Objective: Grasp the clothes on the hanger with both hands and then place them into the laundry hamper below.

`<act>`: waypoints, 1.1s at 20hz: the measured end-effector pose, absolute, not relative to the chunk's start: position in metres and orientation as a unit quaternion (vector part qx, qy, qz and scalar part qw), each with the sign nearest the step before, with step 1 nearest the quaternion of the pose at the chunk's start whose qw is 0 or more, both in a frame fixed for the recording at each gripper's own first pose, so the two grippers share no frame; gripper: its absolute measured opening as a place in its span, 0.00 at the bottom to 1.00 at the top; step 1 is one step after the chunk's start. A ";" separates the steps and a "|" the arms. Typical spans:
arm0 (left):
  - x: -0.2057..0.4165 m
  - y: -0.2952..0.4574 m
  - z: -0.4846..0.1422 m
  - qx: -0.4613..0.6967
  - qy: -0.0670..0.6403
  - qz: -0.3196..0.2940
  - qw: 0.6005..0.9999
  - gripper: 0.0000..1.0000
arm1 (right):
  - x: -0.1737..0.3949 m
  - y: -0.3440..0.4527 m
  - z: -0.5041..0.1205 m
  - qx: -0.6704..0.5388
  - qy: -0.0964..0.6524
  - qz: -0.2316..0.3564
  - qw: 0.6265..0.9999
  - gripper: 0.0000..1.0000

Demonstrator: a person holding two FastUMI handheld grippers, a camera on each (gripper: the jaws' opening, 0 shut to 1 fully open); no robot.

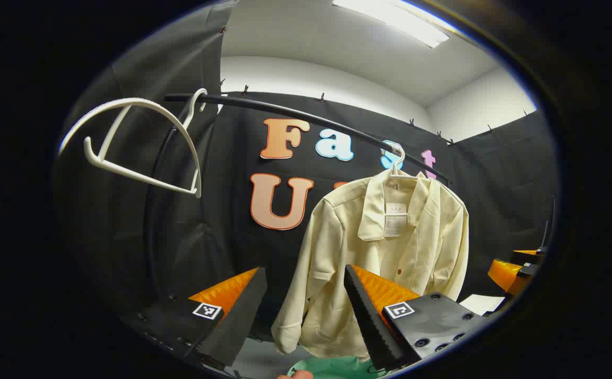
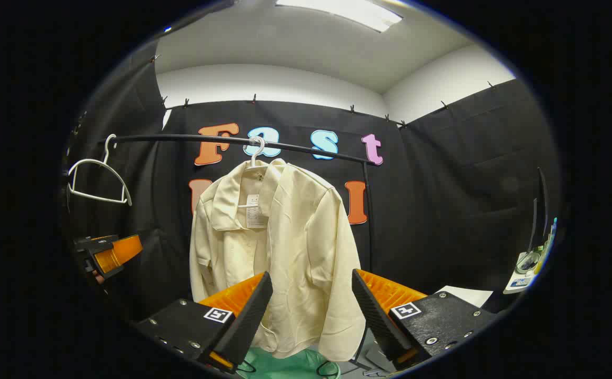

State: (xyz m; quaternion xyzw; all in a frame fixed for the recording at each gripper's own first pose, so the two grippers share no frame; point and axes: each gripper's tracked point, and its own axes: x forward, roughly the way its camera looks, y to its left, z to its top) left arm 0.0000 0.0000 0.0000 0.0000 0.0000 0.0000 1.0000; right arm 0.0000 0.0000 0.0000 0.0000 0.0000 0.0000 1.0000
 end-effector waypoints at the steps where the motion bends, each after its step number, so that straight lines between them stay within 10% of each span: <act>1: 0.000 0.000 -0.001 0.000 0.000 0.000 1.000 0.96 | 0.001 -0.001 0.000 0.001 -0.001 0.000 1.000 0.93; 22: 0.004 0.000 0.004 0.006 -0.005 -0.002 1.000 0.96 | 0.001 0.001 -0.002 0.005 0.007 0.006 1.000 0.93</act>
